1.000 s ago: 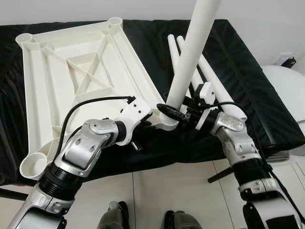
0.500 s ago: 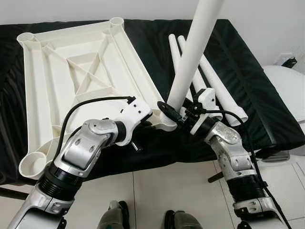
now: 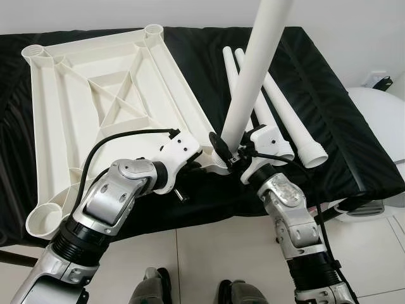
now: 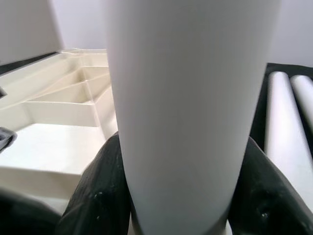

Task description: Building children table

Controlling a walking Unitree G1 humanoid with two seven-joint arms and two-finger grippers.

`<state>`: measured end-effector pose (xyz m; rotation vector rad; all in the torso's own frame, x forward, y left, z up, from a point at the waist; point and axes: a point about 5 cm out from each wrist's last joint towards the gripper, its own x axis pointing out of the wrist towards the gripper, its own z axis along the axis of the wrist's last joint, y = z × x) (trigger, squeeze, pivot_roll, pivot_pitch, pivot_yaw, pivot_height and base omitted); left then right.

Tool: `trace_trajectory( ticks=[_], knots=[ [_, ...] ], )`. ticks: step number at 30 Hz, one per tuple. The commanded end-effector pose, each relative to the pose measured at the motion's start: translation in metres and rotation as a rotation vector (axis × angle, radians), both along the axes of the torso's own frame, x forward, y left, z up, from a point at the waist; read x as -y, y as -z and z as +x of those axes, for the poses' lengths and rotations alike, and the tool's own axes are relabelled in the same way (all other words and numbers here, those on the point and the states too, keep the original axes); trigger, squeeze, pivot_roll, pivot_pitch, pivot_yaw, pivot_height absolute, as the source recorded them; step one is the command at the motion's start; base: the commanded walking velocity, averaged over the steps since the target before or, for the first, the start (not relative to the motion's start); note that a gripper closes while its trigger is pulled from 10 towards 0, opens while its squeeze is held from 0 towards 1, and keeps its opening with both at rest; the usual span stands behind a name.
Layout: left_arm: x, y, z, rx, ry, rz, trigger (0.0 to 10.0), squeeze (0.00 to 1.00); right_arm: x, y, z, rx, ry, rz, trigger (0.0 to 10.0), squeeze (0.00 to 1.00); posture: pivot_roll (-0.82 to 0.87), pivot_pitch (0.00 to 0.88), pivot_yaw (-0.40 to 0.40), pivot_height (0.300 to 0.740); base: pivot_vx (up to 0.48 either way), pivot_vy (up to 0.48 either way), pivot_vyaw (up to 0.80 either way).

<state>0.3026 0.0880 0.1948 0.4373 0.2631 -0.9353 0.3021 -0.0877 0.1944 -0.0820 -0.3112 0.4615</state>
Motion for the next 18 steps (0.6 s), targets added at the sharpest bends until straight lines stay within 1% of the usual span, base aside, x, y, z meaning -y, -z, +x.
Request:
trace_trajectory(
  ticks=[1,2,4,5,7,8,9,10,13,16,18],
  knots=[
    [-0.008,-0.01,0.004,0.05,-0.053,-0.009,10.0,0.0,0.015,0.026,0.003,-0.124,0.149,-0.041,0.0,0.0,-0.03,0.2,-0.01,0.74,0.0,0.0,0.0],
    [-0.008,-0.01,0.004,0.05,-0.053,-0.009,10.0,0.0,0.015,0.026,0.003,-0.124,0.149,-0.041,0.0,0.0,-0.03,0.2,-0.01,0.74,0.0,0.0,0.0],
    [-0.008,-0.01,0.005,0.051,-0.053,-0.009,10.0,0.0,0.008,0.028,0.0,-0.141,0.187,0.001,0.0,0.0,-0.03,0.201,-0.009,0.74,0.0,0.0,0.0],
    [-0.008,-0.01,0.005,0.051,-0.053,-0.009,10.0,0.0,0.008,0.028,0.0,-0.141,0.187,0.001,0.0,0.0,-0.03,0.201,-0.009,0.74,0.0,0.0,0.0],
    [-0.008,-0.011,0.005,0.052,-0.054,-0.009,10.0,0.0,0.002,0.03,-0.003,-0.148,0.218,0.034,0.0,0.0,-0.03,0.201,-0.01,0.74,0.0,0.0,0.0],
    [-0.008,-0.011,0.005,0.052,-0.054,-0.009,10.0,0.0,0.002,0.03,-0.003,-0.148,0.218,0.034,0.0,0.0,-0.03,0.201,-0.01,0.74,0.0,0.0,0.0],
    [-0.008,-0.011,0.005,0.052,-0.054,-0.009,10.0,0.0,-0.003,0.032,-0.006,-0.158,0.231,0.05,0.0,0.0,-0.03,0.201,-0.01,0.74,0.0,0.0,0.0],
    [-0.008,-0.011,0.005,0.052,-0.054,-0.009,10.0,0.0,-0.003,0.032,-0.006,-0.158,0.231,0.05,0.0,0.0,-0.03,0.201,-0.01,0.74,0.0,0.0,0.0],
    [-0.008,-0.011,0.005,0.052,-0.055,-0.01,10.0,0.0,-0.011,0.034,-0.012,-0.145,0.294,0.085,0.0,0.0,-0.02,0.202,-0.01,0.74,0.0,0.0,0.0],
    [-0.008,-0.011,0.004,0.051,-0.055,-0.008,10.0,0.0,-0.012,0.037,-0.015,-0.166,0.382,0.107,0.0,0.0,-0.02,0.199,-0.011,0.74,0.0,0.0,0.0],
    [-0.008,-0.011,0.004,0.051,-0.054,-0.008,10.0,0.0,-0.01,0.037,-0.015,-0.162,0.406,0.116,0.0,0.0,-0.02,0.198,-0.01,0.74,0.0,0.0,0.0]
  ],
)
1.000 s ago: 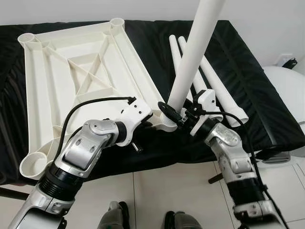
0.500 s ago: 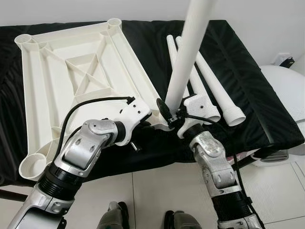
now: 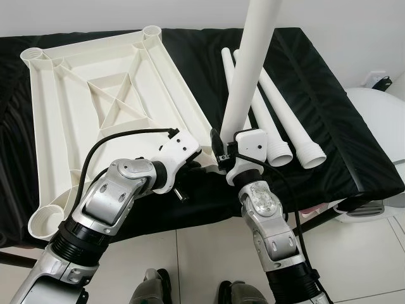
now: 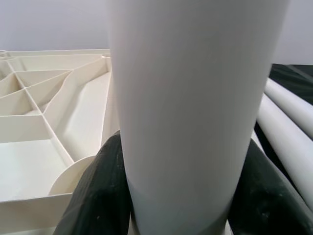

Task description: Building children table

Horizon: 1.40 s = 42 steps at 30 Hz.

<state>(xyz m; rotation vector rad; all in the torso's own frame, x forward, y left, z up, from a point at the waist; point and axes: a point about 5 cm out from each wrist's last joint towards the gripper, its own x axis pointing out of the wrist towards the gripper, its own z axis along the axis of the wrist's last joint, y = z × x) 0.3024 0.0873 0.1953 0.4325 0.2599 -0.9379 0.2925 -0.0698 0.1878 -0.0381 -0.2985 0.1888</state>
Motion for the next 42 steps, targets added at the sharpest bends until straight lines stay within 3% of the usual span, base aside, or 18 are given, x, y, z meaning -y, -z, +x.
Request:
trace_trajectory(
  ticks=[1,4,5,7,8,13,14,19,20,28,30,31,33,42],
  knots=[
    [-0.009,-0.01,0.005,0.051,-0.056,-0.002,10.0,0.0,0.009,0.03,-0.005,-0.14,0.153,0.056,0.0,0.0,-0.02,0.198,-0.01,0.74,0.0,0.0,0.0],
    [-0.009,-0.01,0.005,0.051,-0.056,-0.002,10.0,0.0,0.009,0.03,-0.005,-0.14,0.153,0.056,0.0,0.0,-0.02,0.198,-0.01,0.74,0.0,0.0,0.0],
    [-0.009,-0.01,0.005,0.052,-0.055,-0.002,10.0,0.0,0.011,0.029,-0.005,-0.135,0.163,0.054,3.1,0.0,-0.03,0.197,-0.01,0.74,0.0,0.0,0.0],
    [-0.009,-0.01,0.005,0.052,-0.055,-0.002,10.0,0.0,0.011,0.029,-0.005,-0.135,0.163,0.054,3.1,0.0,-0.03,0.197,-0.01,0.74,0.0,0.0,0.0],
    [-0.009,-0.01,0.005,0.053,-0.054,-0.002,10.0,0.0,0.012,0.028,-0.004,-0.131,0.165,0.057,10.0,0.0,-0.03,0.195,-0.009,0.74,0.0,0.0,0.0],
    [-0.008,-0.01,0.005,0.054,-0.051,-0.001,10.0,0.0,0.016,0.027,-0.003,-0.11,0.137,0.064,10.0,0.01,-0.03,0.191,-0.011,0.74,0.0,0.0,0.0],
    [-0.008,-0.01,0.005,0.054,-0.051,-0.001,10.0,0.0,0.018,0.028,-0.003,-0.116,0.113,0.073,10.0,1.0,-0.03,0.19,-0.012,0.74,0.0,0.0,0.0],
    [-0.007,-0.01,0.005,0.053,-0.048,0.0,10.0,0.0,0.021,0.026,-0.001,-0.107,0.072,0.099,10.0,1.0,-0.03,0.189,-0.01,0.74,0.0,0.0,0.0],
    [-0.007,-0.009,0.004,0.053,-0.047,0.001,10.0,0.0,0.023,0.025,0.0,-0.112,0.053,0.102,10.0,0.02,-0.03,0.189,-0.009,0.74,0.0,0.0,0.0],
    [-0.006,-0.009,0.004,0.052,-0.041,0.004,10.0,0.0,0.024,0.018,0.002,-0.104,-0.074,0.142,10.0,0.0,-0.03,0.19,-0.005,0.74,0.0,0.0,0.0],
    [-0.006,-0.008,0.004,0.051,-0.037,0.01,10.0,0.0,0.026,0.01,0.003,-0.068,-0.239,0.141,10.0,0.0,-0.03,0.193,-0.001,0.74,0.0,0.0,0.0],
    [-0.006,-0.008,0.004,0.051,-0.037,0.01,10.0,0.0,0.026,0.01,0.003,-0.068,-0.239,0.141,10.0,0.0,-0.03,0.193,-0.001,0.74,0.0,0.0,0.0],
    [-0.007,-0.005,0.004,0.046,-0.033,0.028,10.0,0.0,0.037,0.002,0.004,-0.03,-0.366,0.093,10.0,0.0,-0.04,0.197,0.001,0.74,0.0,0.0,0.0],
    [-0.008,0.001,0.005,0.043,-0.044,0.067,10.0,0.0,0.048,-0.009,0.008,-0.005,-0.454,0.052,10.0,0.0,-0.04,0.199,0.002,0.74,0.0,0.0,0.0]
  ],
)
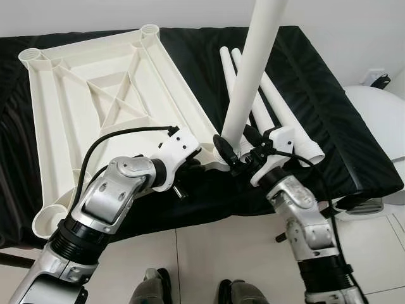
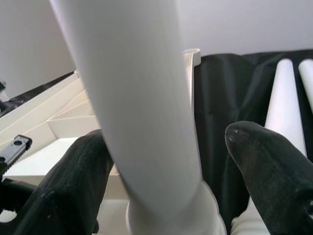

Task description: Building children table

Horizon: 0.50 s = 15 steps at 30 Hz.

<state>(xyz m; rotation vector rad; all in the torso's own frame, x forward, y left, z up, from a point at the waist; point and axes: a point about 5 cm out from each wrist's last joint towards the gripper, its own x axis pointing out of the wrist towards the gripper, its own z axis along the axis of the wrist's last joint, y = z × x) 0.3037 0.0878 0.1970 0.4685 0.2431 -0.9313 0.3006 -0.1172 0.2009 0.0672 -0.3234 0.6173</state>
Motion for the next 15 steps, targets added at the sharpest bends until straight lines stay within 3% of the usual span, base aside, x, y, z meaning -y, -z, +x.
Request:
trace_trajectory(
  ticks=[1,12,13,15],
  knots=[
    [-0.008,0.004,0.005,0.014,-0.052,0.05,10.0,0.0,0.003,0.0,0.001,-0.007,-0.032,-0.007,10.0,0.0,-0.04,0.2,0.002,0.74,0.0,0.0,0.0],
    [-0.011,0.009,0.006,0.009,-0.067,0.087,10.0,0.0,0.013,-0.016,0.01,0.046,-0.114,-0.076,10.0,0.0,-0.04,0.203,0.005,0.74,0.0,0.0,0.0],
    [-0.012,0.01,0.007,0.004,-0.077,0.086,10.0,1.0,0.016,-0.019,0.013,0.06,-0.135,-0.097,10.0,0.0,-0.04,0.203,0.005,0.74,0.0,0.0,0.0],
    [-0.014,0.01,0.007,0.004,-0.086,0.09,10.0,1.0,0.018,-0.021,0.016,0.07,-0.151,-0.114,10.0,0.0,-0.03,0.201,0.003,0.74,0.0,0.0,0.0]
  ],
)
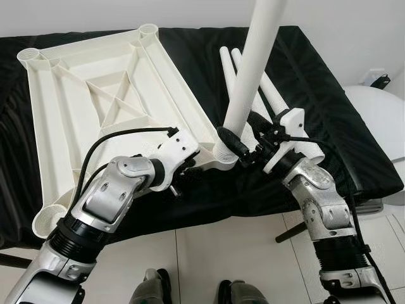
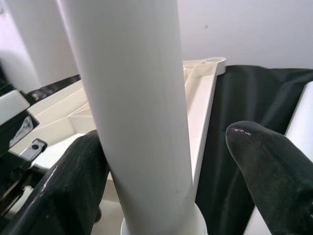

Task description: Building children table

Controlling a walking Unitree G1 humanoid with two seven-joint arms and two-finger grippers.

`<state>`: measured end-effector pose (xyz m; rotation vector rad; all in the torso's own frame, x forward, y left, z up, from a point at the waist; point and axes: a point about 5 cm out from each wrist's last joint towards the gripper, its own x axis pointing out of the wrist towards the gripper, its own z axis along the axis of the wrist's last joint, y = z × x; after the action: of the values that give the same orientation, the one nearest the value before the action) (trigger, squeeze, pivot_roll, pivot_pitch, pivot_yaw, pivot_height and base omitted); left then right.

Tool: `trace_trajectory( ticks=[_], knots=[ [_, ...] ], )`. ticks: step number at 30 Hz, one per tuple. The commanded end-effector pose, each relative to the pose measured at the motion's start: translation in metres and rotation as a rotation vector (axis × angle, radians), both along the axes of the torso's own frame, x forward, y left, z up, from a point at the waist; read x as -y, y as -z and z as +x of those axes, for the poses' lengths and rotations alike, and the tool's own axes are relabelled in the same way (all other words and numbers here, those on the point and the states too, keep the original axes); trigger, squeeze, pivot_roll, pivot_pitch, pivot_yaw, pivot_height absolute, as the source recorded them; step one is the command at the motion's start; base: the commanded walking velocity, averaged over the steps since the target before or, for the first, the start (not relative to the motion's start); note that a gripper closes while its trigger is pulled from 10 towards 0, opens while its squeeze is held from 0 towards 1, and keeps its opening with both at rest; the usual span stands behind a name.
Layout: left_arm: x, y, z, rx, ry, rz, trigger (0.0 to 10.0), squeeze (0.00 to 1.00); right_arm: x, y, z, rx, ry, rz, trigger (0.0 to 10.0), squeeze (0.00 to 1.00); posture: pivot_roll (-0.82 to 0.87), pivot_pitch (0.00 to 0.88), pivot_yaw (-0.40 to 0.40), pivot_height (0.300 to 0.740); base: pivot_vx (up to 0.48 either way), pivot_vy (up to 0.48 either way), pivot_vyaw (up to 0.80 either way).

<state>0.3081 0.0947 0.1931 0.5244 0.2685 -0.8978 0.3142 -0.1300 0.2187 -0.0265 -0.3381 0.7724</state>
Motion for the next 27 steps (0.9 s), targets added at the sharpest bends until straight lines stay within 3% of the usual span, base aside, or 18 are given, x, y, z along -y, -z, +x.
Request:
trace_trajectory(
  ticks=[1,2,5,6,12,13,17,18,27],
  knots=[
    [-0.007,0.006,0.003,-0.004,-0.06,0.03,10.0,1.0,0.005,-0.004,0.002,0.018,-0.014,-0.01,10.0,0.0,-0.03,0.201,0.003,0.74,0.0,0.0,0.0],
    [-0.008,0.006,0.003,-0.001,-0.064,0.035,10.0,0.89,0.005,-0.005,0.004,0.023,-0.026,-0.021,10.0,0.0,-0.03,0.2,0.002,0.74,0.0,0.0,0.0],
    [-0.008,0.006,0.003,0.003,-0.065,0.039,10.0,0.89,0.006,-0.006,0.004,0.024,-0.036,-0.027,10.0,0.0,-0.03,0.2,0.002,0.74,0.0,0.0,0.0],
    [-0.008,0.006,0.003,0.005,-0.062,0.04,10.0,0.0,0.006,-0.006,0.005,0.026,-0.041,-0.033,10.0,0.0,-0.03,0.198,0.001,0.74,0.0,0.0,0.0],
    [-0.007,0.005,0.003,0.006,-0.057,0.034,10.0,0.0,0.005,-0.006,0.006,0.03,-0.064,-0.056,10.0,0.0,-0.03,0.195,0.002,0.74,0.0,0.0,0.0],
    [-0.006,0.004,0.003,0.007,-0.048,0.027,8.4,0.0,0.004,-0.004,0.005,0.027,-0.075,-0.064,10.0,0.0,-0.03,0.194,0.004,0.74,0.0,0.0,0.0],
    [-0.005,0.004,0.003,0.008,-0.042,0.023,8.4,0.0,0.004,-0.003,0.005,0.024,-0.082,-0.069,10.0,0.0,-0.03,0.193,0.005,0.74,0.0,0.0,0.0],
    [-0.004,0.004,0.002,0.007,-0.035,0.019,0.0,0.0,0.005,-0.001,0.004,0.021,-0.09,-0.073,10.0,0.0,-0.04,0.194,0.007,0.74,0.0,0.0,0.0],
    [-0.004,0.006,0.0,0.001,-0.015,0.022,0.0,0.0,0.009,0.005,0.005,0.014,-0.099,-0.104,10.0,0.0,-0.04,0.201,0.011,0.74,0.0,0.0,0.0]
  ],
)
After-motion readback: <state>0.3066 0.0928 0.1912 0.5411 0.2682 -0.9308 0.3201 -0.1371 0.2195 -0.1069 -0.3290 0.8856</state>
